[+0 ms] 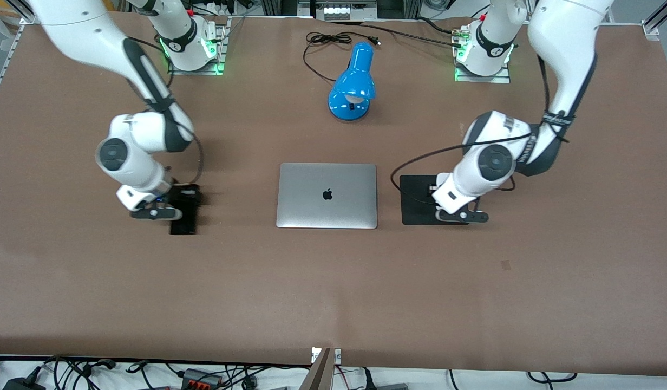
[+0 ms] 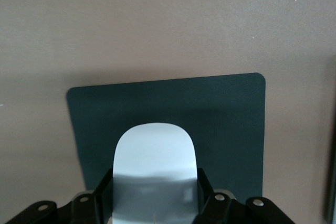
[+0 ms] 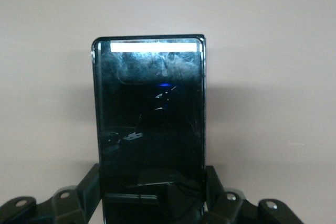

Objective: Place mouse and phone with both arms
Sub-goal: 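Carry the phone toward the laptop while the left gripper lifts the mouse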

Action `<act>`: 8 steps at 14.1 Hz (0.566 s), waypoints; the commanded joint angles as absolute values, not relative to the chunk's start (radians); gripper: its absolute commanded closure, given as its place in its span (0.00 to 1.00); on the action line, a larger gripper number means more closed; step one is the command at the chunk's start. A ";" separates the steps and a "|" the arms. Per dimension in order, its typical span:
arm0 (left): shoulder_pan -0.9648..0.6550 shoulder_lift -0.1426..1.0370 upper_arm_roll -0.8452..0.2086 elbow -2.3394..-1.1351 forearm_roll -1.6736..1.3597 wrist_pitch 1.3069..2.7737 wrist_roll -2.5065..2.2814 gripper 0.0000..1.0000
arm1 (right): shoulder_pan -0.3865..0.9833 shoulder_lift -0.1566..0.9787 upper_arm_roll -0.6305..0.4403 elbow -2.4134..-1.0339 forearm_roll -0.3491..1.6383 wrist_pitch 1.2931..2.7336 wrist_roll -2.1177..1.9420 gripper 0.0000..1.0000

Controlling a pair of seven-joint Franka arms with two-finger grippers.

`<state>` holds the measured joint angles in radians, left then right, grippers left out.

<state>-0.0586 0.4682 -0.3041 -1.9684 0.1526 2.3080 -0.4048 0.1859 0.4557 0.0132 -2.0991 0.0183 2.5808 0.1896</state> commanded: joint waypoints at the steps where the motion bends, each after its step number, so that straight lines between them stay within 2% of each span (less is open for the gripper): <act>1: -0.048 0.480 -0.304 -2.045 0.199 2.451 -0.465 0.66 | 0.322 0.477 0.012 -1.965 0.029 2.470 0.302 0.83; 3: -0.049 0.503 -0.304 -2.074 0.201 2.529 -0.505 0.66 | 0.376 0.505 0.011 -1.945 0.029 2.476 0.401 0.83; 8: -0.048 0.532 -0.301 -2.077 0.201 2.560 -0.538 0.66 | 0.405 0.560 0.011 -1.937 0.017 2.519 0.443 0.81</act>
